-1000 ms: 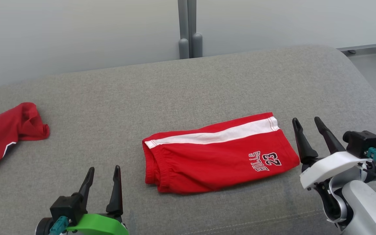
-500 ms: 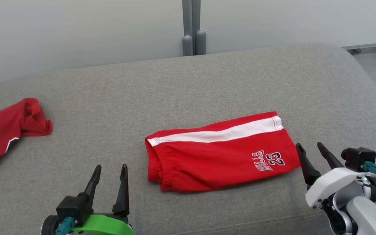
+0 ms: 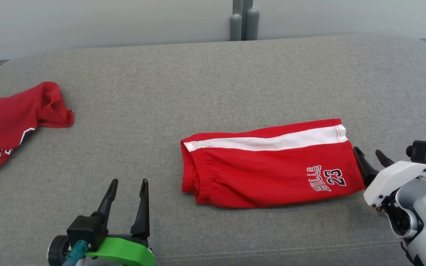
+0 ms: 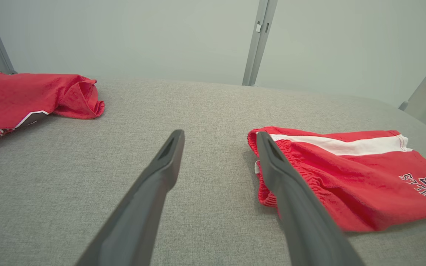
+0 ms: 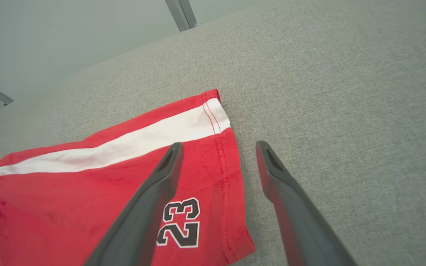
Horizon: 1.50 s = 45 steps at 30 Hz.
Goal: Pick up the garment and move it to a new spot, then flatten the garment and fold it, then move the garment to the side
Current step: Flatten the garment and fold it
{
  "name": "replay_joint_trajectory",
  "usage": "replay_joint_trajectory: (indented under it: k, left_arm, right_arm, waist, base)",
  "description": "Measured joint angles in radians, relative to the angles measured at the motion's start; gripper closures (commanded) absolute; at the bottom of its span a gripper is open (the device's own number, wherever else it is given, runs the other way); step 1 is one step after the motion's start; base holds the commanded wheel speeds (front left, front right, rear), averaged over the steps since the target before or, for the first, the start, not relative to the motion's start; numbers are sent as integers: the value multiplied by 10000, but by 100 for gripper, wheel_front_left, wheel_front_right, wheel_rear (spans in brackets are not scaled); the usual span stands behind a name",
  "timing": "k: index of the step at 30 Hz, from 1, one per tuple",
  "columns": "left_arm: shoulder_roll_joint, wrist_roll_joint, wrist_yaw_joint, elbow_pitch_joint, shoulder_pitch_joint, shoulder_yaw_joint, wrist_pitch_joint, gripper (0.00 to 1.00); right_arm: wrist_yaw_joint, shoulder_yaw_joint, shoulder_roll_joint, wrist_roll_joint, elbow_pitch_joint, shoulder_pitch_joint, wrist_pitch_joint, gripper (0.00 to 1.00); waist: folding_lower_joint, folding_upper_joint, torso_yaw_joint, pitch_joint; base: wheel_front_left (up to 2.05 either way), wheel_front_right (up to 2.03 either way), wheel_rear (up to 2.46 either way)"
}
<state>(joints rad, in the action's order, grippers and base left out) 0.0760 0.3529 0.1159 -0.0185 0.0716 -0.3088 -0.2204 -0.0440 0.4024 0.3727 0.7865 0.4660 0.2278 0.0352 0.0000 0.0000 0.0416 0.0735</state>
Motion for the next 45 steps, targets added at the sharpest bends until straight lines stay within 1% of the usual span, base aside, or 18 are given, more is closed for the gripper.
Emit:
replay_joint_trajectory:
  k: [7,13,21,25,26,27,28,29,30,32,33,35,37,38,39,45]
  left_arm:
    - [-23,-44,0,50,-323,-8,0,0]
    - [-50,-44,0,38,-445,6,-2,0]
    - [-75,-44,2,-13,-472,107,-4,0]
    - [-82,-44,2,-52,-476,102,-6,0]
    - [-86,-44,2,-54,-484,98,-6,0]
    - [-90,-44,2,-58,-503,98,-6,0]
    - [-98,-44,2,-59,-521,98,-6,0]
    - [-107,-44,2,-63,-535,98,-6,0]
    - [-115,-44,2,-71,-547,98,-6,0]
    - [-121,-44,2,-82,-572,98,-8,0]
    - [-123,-44,2,-94,-576,98,-8,0]
    - [-125,-44,2,-119,-580,96,-10,0]
    - [-128,-44,2,-150,-596,96,-17,0]
    - [-128,-44,2,-163,-610,96,-19,0]
    - [-130,-44,2,-174,-619,96,-19,0]
    - [-146,-44,2,-345,-620,155,-88,0]
  right_arm:
    - [44,-169,98,249,838,662,-667,0]
    - [79,-217,54,523,1484,1076,-1170,0]
    - [92,-215,65,522,2048,1434,-1432,0]
    - [341,-159,59,529,2232,1585,-1572,0]
    - [403,-157,42,596,2259,1605,-1626,15]
    - [483,-144,19,660,2282,1625,-1684,15]
    - [571,-138,-13,706,2303,1646,-1695,25]
    - [658,-138,-65,780,2334,1677,-1762,42]
    - [754,-138,-125,855,2362,1712,-1785,52]
    - [888,-155,-261,989,2418,1756,-1870,61]
    - [947,-169,-311,1062,2452,1760,-1870,67]
    - [1014,-215,-341,1151,2535,1787,-1870,75]
    - [1068,-320,-355,1237,2604,1836,-1854,87]
    - [1070,-357,-360,1262,2644,1873,-1841,96]
    - [1076,-372,-359,1269,2679,1925,-1808,100]
    - [1281,-514,-330,1298,2767,2243,-1546,100]
  waist:
    - [0,0,551,508]
    - [0,0,966,889]
    - [0,0,1200,1124]
    - [0,0,1186,1158]
    - [0,0,1181,1166]
    - [0,0,1174,1173]
    - [0,0,1168,1180]
    - [0,0,1161,1186]
    - [0,0,1153,1191]
    - [0,0,1137,1197]
    - [0,0,1129,1198]
    - [0,0,1114,1198]
    - [0,0,1100,1193]
    - [0,0,1094,1189]
    - [0,0,1088,1183]
    - [0,0,1009,1062]
  base:
    - [0,0,0]
    - [0,0,0]
    - [0,0,0]
    - [0,0,0]
    - [0,0,0]
    - [0,0,0]
    - [0,0,0]
    - [0,0,0]
    - [0,0,0]
    - [0,0,0]
    - [0,0,0]
    - [0,0,0]
    - [0,0,0]
    - [0,0,0]
    - [0,0,0]
    - [0,0,0]
